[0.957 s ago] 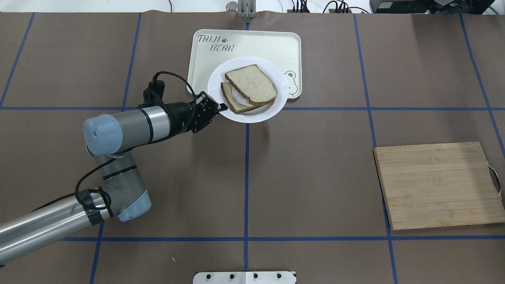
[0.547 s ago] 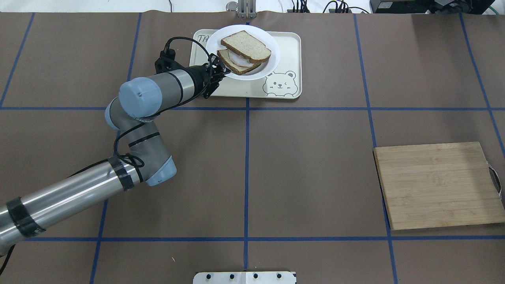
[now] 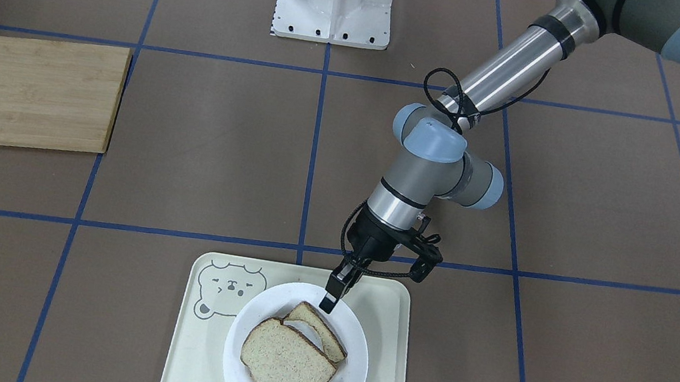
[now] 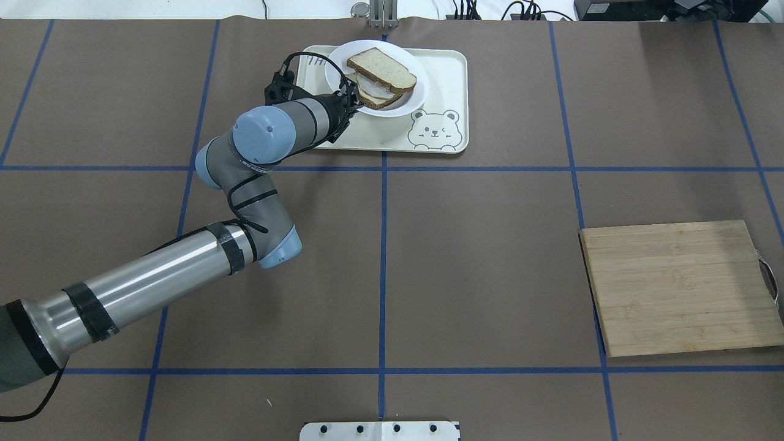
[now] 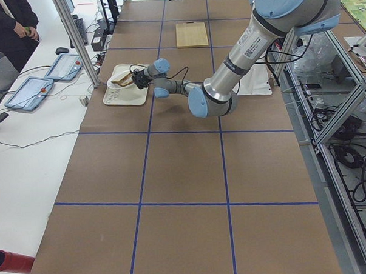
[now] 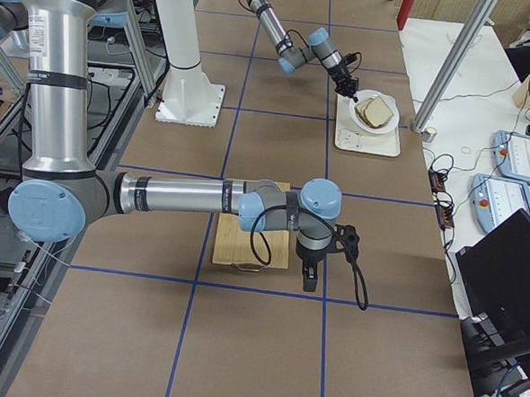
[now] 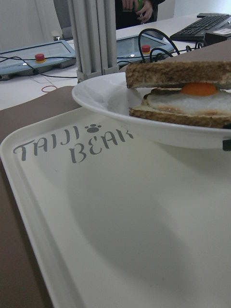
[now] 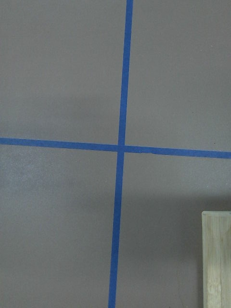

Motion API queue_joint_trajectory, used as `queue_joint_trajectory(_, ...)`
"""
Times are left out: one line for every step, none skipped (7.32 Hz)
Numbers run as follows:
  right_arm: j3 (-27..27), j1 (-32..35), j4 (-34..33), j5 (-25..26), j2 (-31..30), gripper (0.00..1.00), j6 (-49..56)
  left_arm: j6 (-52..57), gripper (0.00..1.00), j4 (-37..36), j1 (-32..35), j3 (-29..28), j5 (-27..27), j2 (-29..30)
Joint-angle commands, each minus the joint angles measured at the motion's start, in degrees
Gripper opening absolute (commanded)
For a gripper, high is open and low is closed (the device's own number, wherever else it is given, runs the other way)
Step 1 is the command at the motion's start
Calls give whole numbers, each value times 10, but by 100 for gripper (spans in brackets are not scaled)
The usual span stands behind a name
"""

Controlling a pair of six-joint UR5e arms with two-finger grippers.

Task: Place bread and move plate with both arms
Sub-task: 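Slide the plate with the left gripper onto the cream bear tray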

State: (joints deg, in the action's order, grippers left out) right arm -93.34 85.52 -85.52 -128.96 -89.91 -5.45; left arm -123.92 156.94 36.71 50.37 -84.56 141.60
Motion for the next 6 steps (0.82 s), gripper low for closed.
queue_joint_trajectory(0,0,0,-1,0,100,0,49,58,-1,-4,0,-1,0)
queue_joint_trajectory(0,0,0,-1,-2,100,0,65,98,-1,-4,15,-2,-4)
queue_joint_trajectory(-1,0,0,-1,-2,100,0,95,98,-2,-4,71,-9,-42)
queue_joint_trajectory(-1,0,0,-1,-3,100,0,145,98,-28,-2,143,-39,-99)
queue_joint_trajectory(-1,0,0,-1,-4,100,0,162,98,-78,1,193,-60,-113)
queue_joint_trajectory(-1,0,0,-1,-4,100,0,167,98,-111,0,213,-79,-116)
